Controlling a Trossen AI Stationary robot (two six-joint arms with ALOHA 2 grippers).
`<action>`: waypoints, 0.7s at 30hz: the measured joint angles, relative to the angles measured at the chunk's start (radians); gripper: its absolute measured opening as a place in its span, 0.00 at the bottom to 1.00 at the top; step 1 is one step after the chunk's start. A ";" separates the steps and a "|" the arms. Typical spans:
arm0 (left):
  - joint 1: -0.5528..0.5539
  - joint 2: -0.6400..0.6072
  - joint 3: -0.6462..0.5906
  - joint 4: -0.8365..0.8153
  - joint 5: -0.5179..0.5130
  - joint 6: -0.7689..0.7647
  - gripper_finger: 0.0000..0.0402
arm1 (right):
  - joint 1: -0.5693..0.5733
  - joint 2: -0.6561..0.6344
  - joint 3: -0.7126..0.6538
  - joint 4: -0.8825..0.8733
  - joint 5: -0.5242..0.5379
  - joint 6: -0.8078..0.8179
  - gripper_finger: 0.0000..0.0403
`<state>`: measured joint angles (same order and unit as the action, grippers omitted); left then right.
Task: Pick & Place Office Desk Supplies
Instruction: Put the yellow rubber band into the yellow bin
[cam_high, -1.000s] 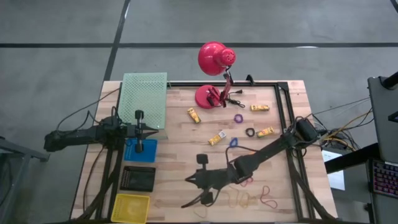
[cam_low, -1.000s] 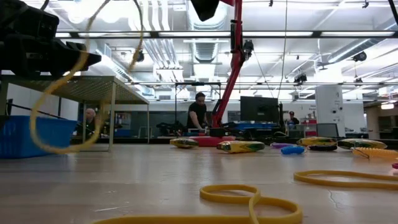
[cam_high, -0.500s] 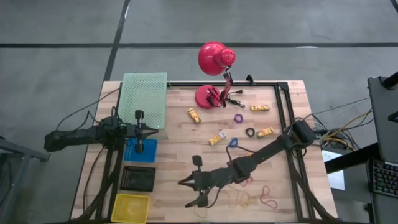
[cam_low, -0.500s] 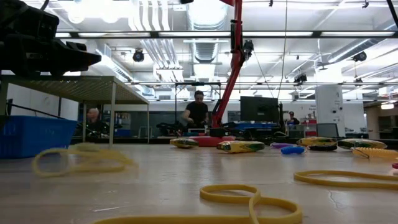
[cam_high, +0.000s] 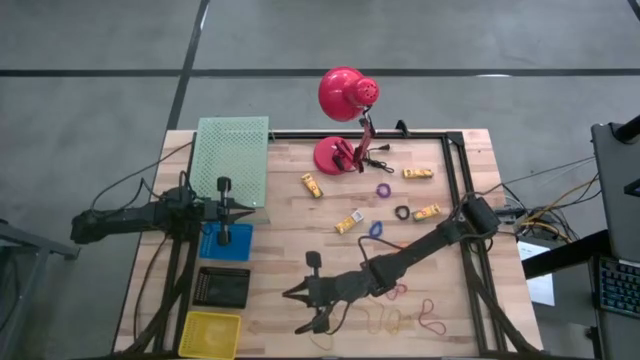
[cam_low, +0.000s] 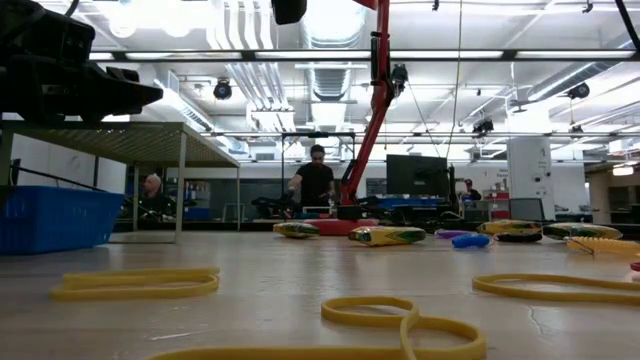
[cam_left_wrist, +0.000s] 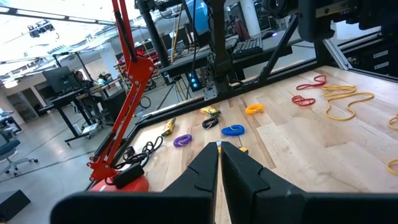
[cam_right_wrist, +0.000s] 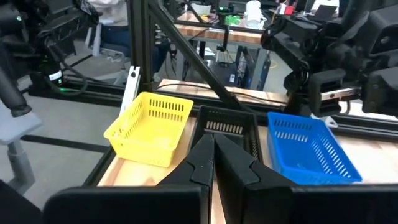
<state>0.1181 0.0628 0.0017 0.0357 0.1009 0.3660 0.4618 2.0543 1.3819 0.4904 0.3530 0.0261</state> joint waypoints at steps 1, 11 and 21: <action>0.000 0.000 0.000 0.000 0.000 0.000 0.06 | 0.000 -0.001 0.000 -0.003 0.007 0.000 0.02; 0.000 0.000 0.000 0.000 0.000 0.000 0.06 | 0.000 -0.002 0.000 -0.016 0.014 -0.004 0.02; 0.000 0.000 0.000 0.000 0.000 0.000 0.06 | -0.003 -0.002 0.000 -0.024 0.016 -0.004 0.02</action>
<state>0.1181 0.0628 0.0017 0.0359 0.1009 0.3660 0.4590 2.0524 1.3814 0.4659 0.3691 0.0223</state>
